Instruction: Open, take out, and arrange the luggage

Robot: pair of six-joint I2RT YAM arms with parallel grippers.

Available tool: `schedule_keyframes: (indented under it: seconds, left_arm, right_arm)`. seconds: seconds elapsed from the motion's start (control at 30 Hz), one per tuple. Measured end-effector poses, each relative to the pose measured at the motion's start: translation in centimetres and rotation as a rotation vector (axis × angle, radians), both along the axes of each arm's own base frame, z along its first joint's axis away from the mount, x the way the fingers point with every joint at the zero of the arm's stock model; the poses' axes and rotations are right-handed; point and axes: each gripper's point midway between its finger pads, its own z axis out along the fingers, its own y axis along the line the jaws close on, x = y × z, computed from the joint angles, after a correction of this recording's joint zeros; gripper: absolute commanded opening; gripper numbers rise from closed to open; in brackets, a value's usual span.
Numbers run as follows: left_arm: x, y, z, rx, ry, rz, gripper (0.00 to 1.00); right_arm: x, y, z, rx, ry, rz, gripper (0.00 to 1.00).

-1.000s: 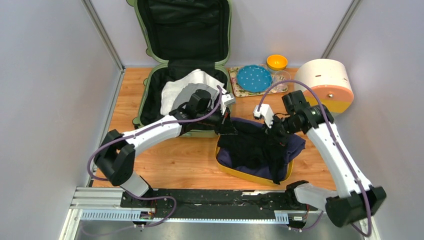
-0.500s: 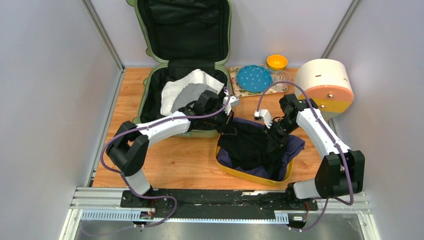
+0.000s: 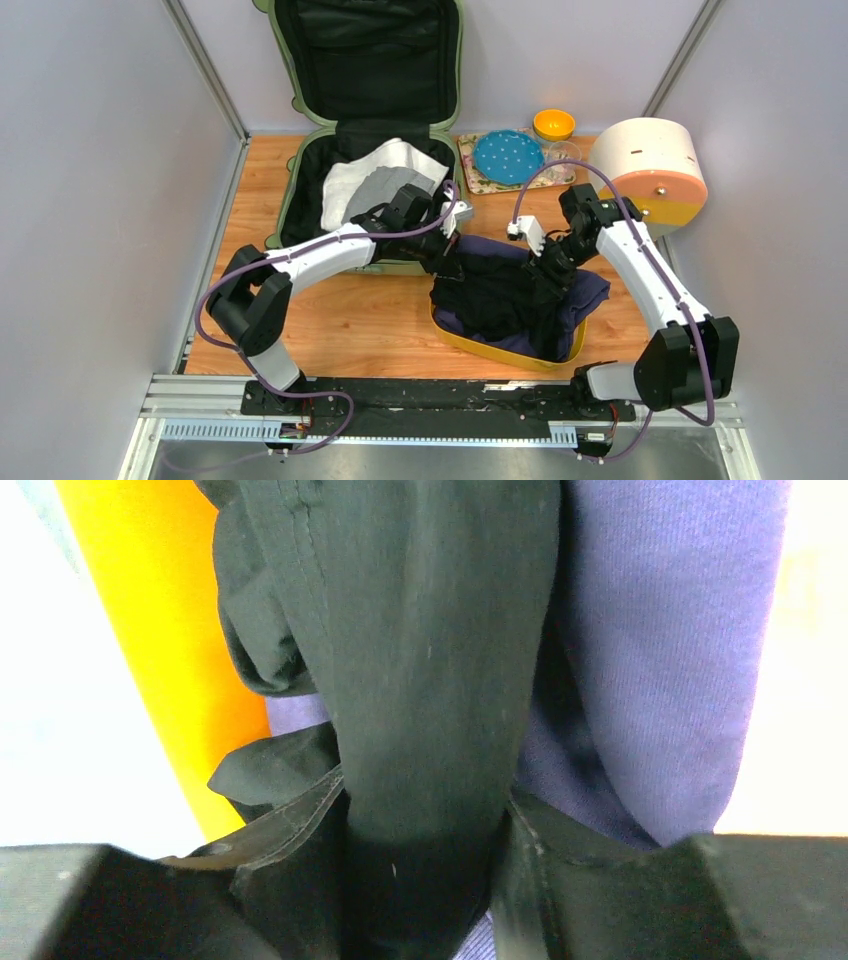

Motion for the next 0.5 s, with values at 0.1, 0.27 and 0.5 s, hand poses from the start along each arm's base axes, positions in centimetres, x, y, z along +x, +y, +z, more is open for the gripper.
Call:
schedule_keyframes:
  seconds: [0.1,0.27,0.5]
  left_arm:
    - [-0.7,0.7,-0.4,0.02,0.01,-0.007,0.4]
    - [-0.7,1.5,0.7,0.006,0.007,-0.01,0.79]
    - [7.1,6.8,9.6,-0.139,-0.123,0.181,0.79]
  right_arm:
    - [-0.2,-0.1,0.3,0.002,-0.025,0.007,0.61]
    - [0.0,-0.1,1.0,0.001,-0.031,-0.02,0.8]
    - [4.7,1.1,9.6,0.073,-0.283,-0.111,0.86]
